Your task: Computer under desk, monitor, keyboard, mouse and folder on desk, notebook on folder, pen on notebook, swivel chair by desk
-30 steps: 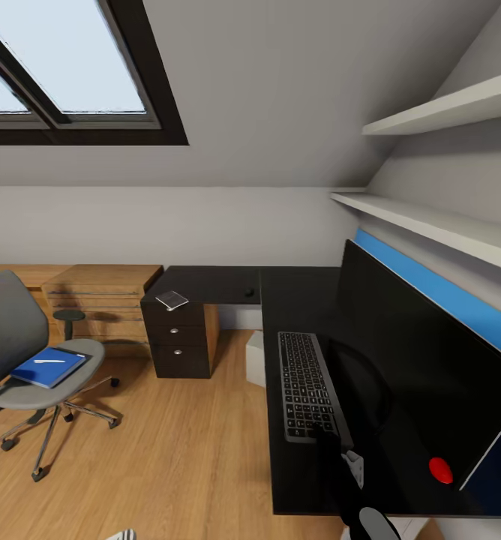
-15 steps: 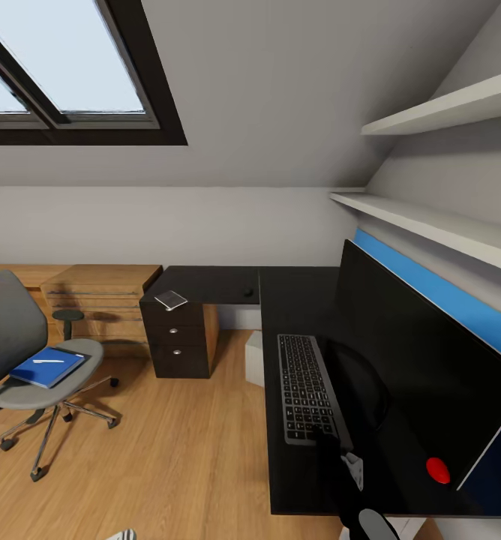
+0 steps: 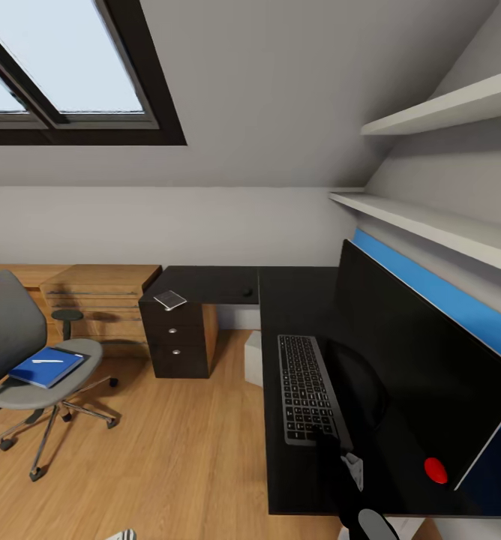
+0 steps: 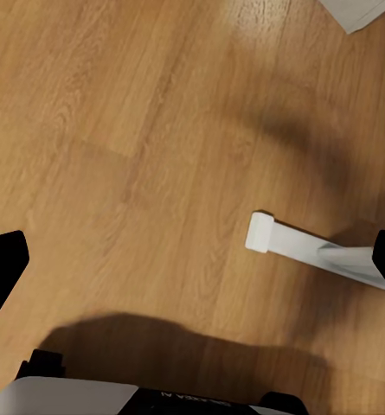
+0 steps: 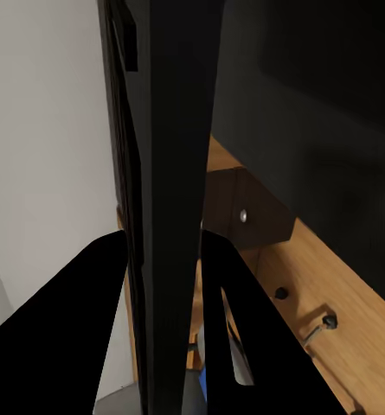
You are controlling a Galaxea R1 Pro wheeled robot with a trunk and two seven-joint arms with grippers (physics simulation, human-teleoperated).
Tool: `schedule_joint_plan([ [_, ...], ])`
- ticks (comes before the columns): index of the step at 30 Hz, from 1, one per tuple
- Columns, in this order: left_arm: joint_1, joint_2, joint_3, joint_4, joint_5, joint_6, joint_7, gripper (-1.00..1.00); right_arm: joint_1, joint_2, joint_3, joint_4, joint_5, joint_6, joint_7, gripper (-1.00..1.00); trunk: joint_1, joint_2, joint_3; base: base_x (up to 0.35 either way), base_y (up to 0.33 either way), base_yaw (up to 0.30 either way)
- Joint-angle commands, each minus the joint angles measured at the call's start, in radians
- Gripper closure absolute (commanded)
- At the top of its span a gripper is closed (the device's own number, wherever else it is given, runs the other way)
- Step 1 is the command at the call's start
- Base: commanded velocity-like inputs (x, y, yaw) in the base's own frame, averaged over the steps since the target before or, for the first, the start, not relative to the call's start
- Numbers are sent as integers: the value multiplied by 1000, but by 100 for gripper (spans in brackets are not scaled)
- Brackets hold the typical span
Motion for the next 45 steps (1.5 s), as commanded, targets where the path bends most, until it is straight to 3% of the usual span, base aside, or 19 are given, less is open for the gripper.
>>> schedule_joint_plan([
  [1,0,-1,3,-2,7,9,-3,-100,-1,-2,5,0,-10,-9,2,100,0,-1,-1,0,-60,0],
  [11,0,-1,6,-5,8,9,-2,-100,-1,-1,5,1,-10,-10,1,100,0,-1,-1,0,-12,0],
  [16,0,0,27,-8,9,9,-2,-100,-1,-1,5,1,-10,-10,1,100,0,-1,-1,0,0,0],
  [23,0,-1,34,-8,8,9,-1,-100,-1,-2,4,1,-10,-10,1,100,27,-50,-23,0,0,0],
  [29,0,-1,34,-8,8,9,-2,-100,-1,-2,4,1,-10,-10,1,100,27,-50,-23,0,0,0],
  [45,0,-1,34,-8,8,9,-1,-100,-1,-1,4,1,-9,-10,1,100,85,-155,-70,0,0,0],
])
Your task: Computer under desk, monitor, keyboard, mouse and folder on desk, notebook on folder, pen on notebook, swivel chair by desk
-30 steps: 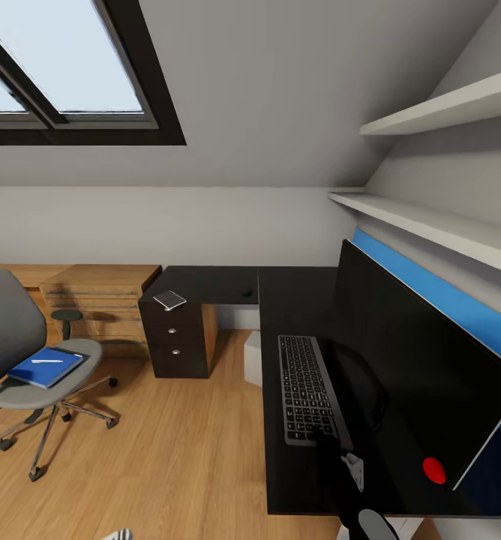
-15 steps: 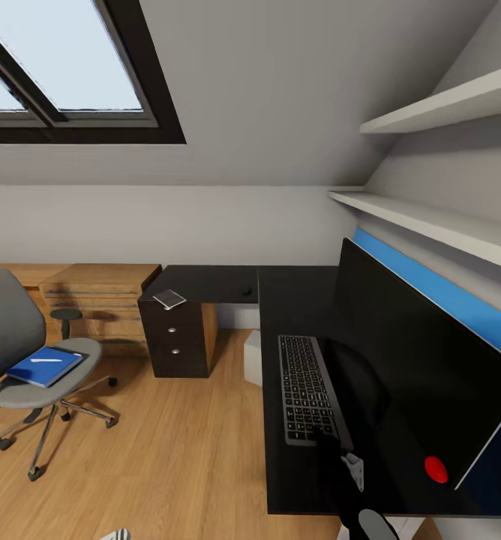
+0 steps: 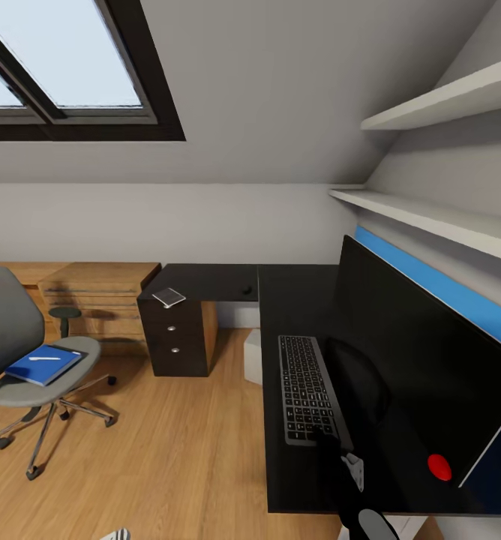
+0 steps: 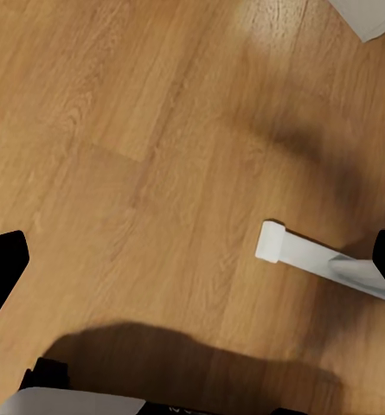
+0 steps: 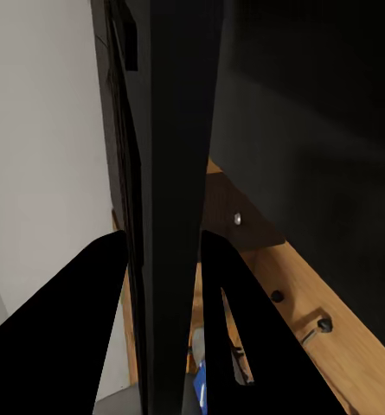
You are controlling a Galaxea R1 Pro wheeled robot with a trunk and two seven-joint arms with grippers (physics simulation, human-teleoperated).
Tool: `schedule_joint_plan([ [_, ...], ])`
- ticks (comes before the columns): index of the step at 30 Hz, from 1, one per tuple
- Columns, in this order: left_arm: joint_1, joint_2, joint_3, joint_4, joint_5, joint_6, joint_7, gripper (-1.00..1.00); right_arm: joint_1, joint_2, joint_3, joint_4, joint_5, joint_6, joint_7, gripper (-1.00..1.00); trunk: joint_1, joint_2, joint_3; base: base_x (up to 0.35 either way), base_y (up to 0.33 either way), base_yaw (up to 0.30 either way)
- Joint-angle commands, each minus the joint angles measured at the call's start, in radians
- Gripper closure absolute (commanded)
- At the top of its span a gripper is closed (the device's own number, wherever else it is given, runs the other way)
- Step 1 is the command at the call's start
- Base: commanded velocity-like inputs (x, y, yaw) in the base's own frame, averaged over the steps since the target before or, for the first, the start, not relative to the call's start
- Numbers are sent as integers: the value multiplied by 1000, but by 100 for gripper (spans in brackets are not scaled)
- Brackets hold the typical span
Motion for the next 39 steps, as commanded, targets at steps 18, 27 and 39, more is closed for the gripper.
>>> schedule_joint_plan([
  [18,0,-1,5,1,6,10,-8,-100,-1,-1,4,0,-10,-9,2,100,0,-1,-1,53,0,0],
  [27,0,-1,5,1,6,10,-9,-100,-1,-3,4,0,-10,-9,2,100,0,-1,-1,74,0,0],
  [39,0,-1,4,3,6,10,-6,-100,-1,-3,4,0,-10,-9,2,100,0,-1,-1,35,0,0],
])
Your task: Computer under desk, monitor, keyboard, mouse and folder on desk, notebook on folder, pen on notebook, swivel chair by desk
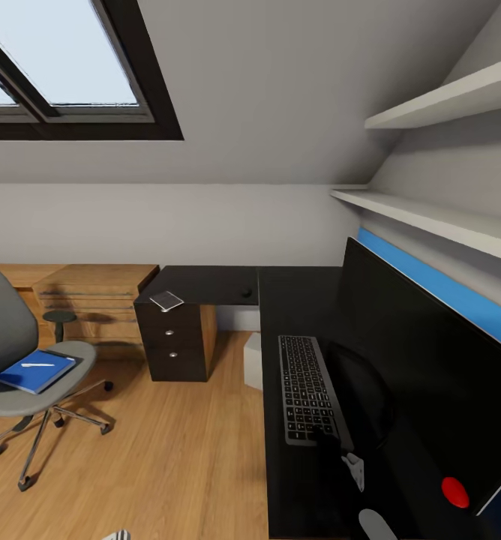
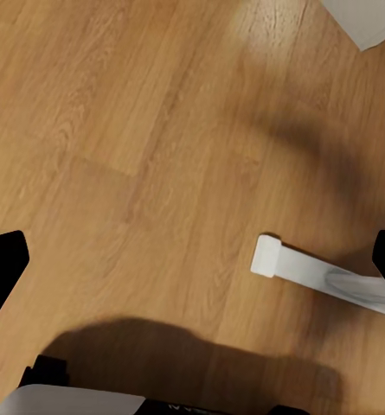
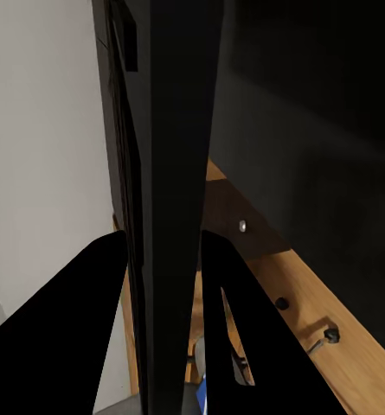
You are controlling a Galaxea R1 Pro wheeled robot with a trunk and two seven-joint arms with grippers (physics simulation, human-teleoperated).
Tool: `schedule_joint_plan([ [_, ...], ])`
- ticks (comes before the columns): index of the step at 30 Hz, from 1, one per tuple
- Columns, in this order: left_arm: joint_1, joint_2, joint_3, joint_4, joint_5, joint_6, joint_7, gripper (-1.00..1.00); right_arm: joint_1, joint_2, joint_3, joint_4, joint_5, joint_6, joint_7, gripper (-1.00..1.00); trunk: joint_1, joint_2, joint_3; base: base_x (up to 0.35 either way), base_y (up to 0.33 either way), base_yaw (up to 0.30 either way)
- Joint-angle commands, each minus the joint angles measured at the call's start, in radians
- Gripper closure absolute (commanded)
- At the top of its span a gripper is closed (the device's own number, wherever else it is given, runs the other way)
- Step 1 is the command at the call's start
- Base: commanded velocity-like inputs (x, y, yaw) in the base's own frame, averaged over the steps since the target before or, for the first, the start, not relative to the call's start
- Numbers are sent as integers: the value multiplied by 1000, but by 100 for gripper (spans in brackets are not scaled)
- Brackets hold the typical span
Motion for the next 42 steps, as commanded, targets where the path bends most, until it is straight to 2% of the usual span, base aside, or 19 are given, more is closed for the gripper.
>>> schedule_joint_plan([
  [1,0,-1,3,-2,8,9,-3,-100,-1,-1,5,0,-10,-9,2,100,0,-1,-1,1,0,0],
  [6,0,-1,3,-2,8,9,-3,-100,-1,-1,5,0,-10,-9,2,100,0,-1,-1,0,0,0],
  [11,0,-1,3,-2,7,9,-3,-100,-1,-1,5,-1,-10,-9,2,100,19,-36,-17,0,0,0],
  [42,0,0,4,-2,9,9,-8,-100,-1,-1,5,0,-10,-7,0,100,19,-36,-17,0,0,0],
])
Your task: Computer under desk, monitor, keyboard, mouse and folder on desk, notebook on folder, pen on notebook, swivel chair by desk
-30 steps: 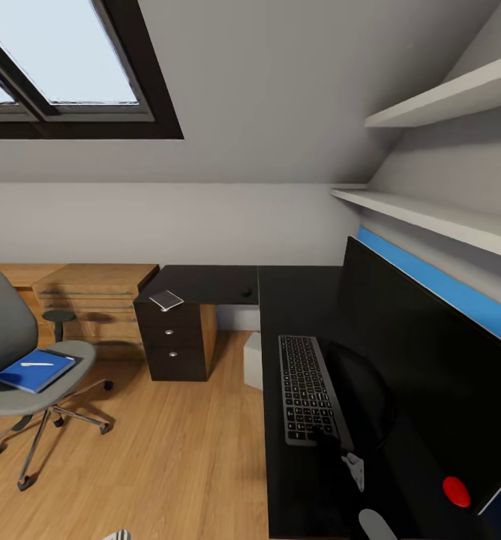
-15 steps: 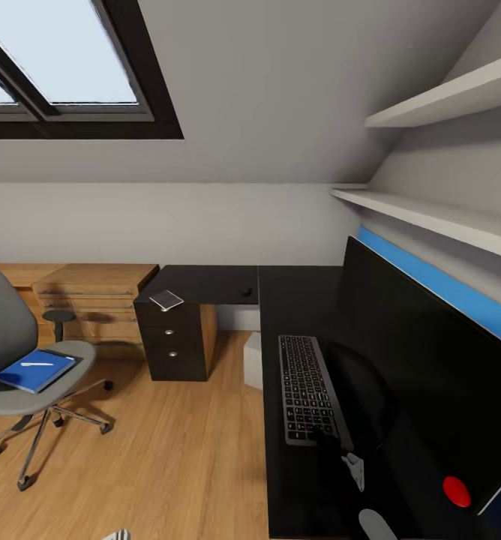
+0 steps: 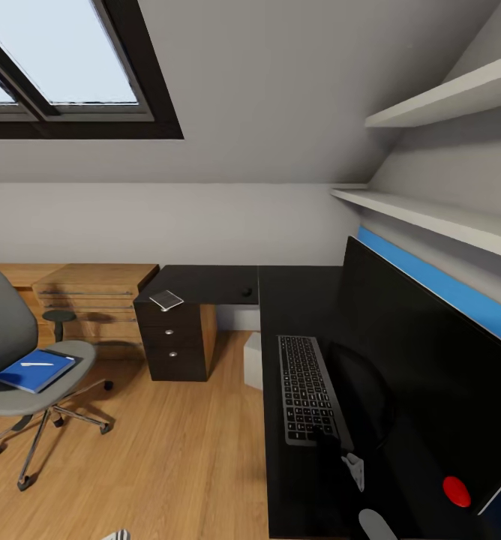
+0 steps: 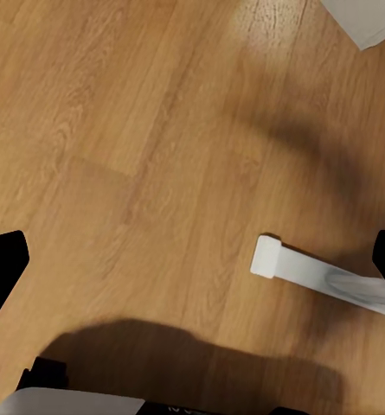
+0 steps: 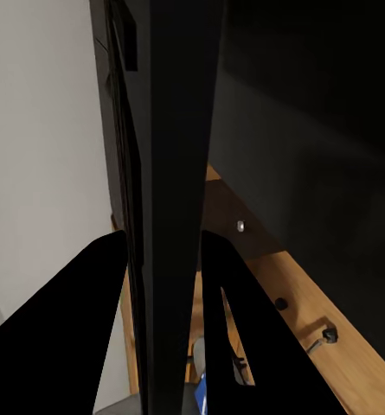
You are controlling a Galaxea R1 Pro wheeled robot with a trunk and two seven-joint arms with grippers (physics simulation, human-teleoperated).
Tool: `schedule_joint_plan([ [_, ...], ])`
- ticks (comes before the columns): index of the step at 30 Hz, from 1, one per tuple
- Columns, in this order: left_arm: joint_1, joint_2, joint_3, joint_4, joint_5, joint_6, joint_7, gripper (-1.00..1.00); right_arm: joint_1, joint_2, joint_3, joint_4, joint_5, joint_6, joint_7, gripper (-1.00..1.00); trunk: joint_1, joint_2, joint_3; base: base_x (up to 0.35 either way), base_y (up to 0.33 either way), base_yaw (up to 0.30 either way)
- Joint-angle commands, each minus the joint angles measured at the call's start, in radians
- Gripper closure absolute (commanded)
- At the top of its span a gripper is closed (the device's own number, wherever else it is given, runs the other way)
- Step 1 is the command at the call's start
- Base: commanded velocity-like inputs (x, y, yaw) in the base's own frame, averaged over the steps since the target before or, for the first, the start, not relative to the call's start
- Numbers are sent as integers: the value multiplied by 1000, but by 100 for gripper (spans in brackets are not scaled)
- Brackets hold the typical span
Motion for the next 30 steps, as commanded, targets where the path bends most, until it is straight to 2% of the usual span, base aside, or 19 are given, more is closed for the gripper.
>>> schedule_joint_plan([
  [1,0,-1,3,-2,8,9,-4,-100,-1,-1,5,0,-10,-9,2,100,0,-1,-1,0,0,0],
  [13,0,-1,3,-2,8,9,-3,-100,-1,-1,5,-1,-10,-9,1,100,0,-1,-1,0,0,0],
  [14,0,-1,3,-2,8,9,-3,-100,-1,-1,5,-1,-10,-9,1,-100,0,-1,-1,0,0,0],
  [30,0,-1,5,0,8,9,-1,-100,-1,-4,5,-1,-10,-9,3,-100,0,-1,-1,-2,-3,0],
])
